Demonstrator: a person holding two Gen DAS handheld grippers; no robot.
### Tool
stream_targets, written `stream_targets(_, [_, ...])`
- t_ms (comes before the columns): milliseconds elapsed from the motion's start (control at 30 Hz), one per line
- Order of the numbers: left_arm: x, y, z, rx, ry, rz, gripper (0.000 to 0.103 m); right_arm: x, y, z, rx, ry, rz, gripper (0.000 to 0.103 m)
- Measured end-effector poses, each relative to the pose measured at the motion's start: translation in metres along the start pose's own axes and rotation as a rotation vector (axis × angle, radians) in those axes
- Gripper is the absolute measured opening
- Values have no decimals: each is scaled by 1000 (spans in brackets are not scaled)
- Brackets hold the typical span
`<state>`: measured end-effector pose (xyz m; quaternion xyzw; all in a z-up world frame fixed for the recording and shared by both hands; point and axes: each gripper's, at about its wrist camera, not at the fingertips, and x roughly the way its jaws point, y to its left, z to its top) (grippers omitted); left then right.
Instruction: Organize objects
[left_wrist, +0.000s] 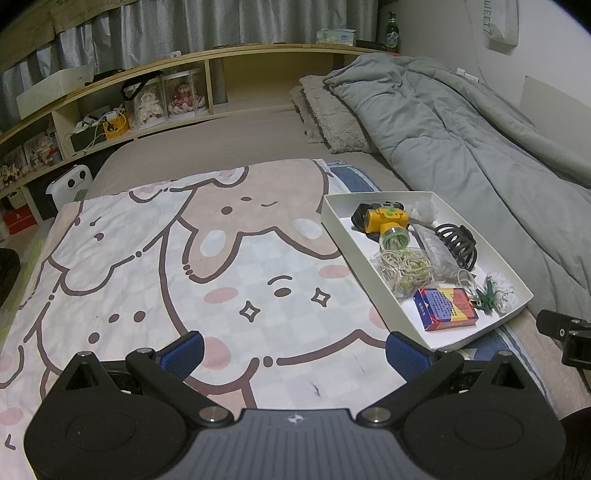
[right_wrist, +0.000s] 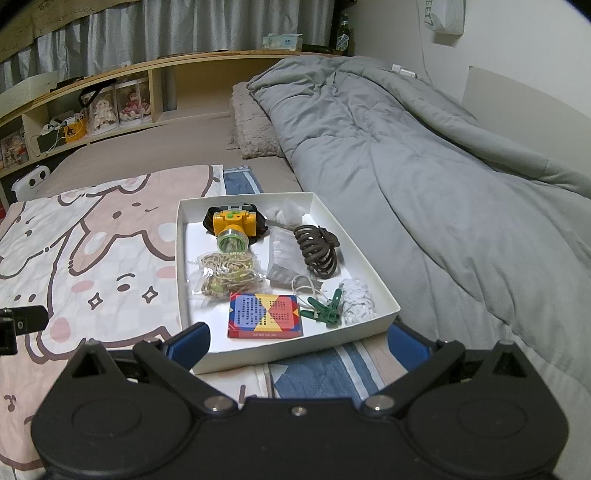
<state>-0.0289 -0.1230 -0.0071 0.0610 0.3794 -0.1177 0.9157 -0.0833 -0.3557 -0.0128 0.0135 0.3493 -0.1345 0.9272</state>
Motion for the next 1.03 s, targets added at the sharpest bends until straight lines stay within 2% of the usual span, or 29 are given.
stream_targets(1033, [3, -1, -1, -4, 12, -3, 103, 1, -1, 0, 0, 4, 2, 103])
